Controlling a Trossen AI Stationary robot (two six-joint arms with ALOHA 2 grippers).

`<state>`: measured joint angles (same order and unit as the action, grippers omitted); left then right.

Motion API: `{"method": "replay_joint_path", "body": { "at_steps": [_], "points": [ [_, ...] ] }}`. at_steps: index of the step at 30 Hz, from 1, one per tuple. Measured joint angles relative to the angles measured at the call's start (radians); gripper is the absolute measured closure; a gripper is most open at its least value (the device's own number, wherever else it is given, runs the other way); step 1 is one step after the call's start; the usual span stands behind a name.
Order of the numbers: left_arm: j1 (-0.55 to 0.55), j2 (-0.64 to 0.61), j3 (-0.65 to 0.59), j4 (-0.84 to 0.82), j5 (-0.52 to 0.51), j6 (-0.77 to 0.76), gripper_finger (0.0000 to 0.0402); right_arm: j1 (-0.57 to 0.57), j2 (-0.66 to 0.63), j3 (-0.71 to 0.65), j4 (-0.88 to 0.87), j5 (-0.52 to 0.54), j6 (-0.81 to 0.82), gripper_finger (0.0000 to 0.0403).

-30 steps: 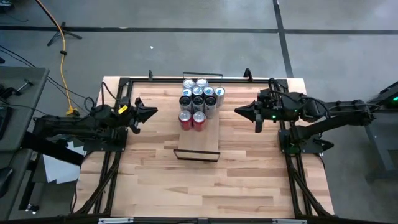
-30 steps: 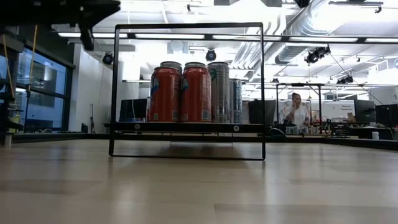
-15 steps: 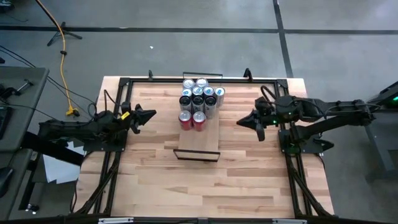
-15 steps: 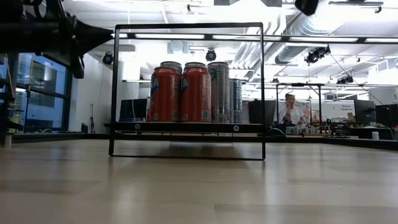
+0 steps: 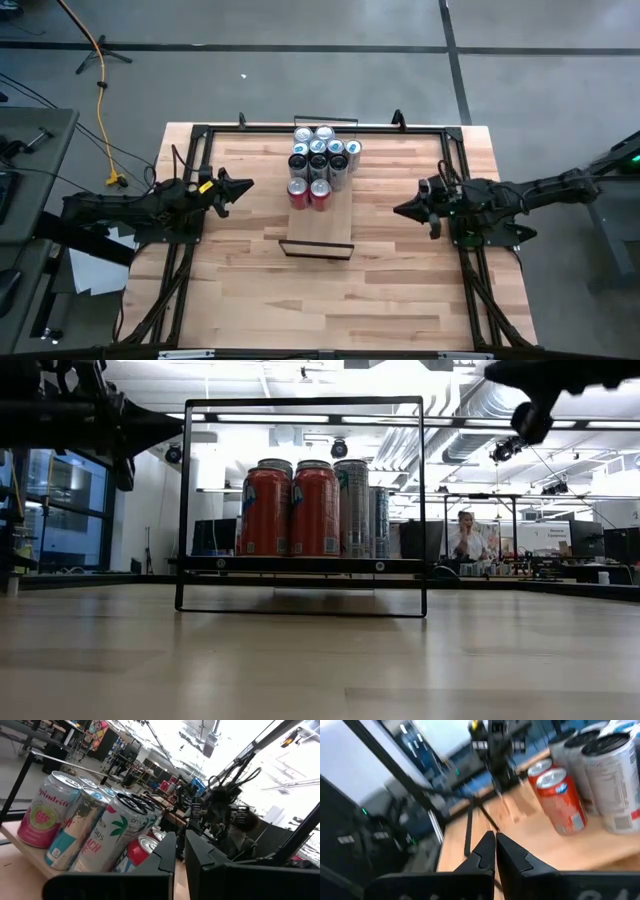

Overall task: Place canned beverage on shelf
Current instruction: Return to Home Position

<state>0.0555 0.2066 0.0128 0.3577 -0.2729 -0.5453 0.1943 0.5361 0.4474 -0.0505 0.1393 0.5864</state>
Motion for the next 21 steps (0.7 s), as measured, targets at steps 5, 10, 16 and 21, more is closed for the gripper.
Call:
{"method": "replay_joint_path", "body": {
  "at_steps": [5, 10, 16, 21],
  "points": [
    [0.0, 0.0, 0.0, -0.003, 0.0, 0.0, 0.0401, -0.028, -0.135, -0.154, 0.176, 0.001, 0.003, 0.0403],
    [0.0, 0.0, 0.0, -0.003, 0.0, 0.0, 0.0401, -0.04, -0.222, -0.222, 0.2, 0.002, -0.047, 0.0403],
    [0.0, 0.0, 0.0, -0.003, 0.0, 0.0, 0.0401, -0.04, -0.284, -0.311, 0.246, 0.003, -0.071, 0.0403],
    [0.0, 0.0, 0.0, -0.003, 0.0, -0.001, 0.0401, -0.04, -0.311, -0.425, 0.387, 0.018, -0.069, 0.0403]
  ]
}}
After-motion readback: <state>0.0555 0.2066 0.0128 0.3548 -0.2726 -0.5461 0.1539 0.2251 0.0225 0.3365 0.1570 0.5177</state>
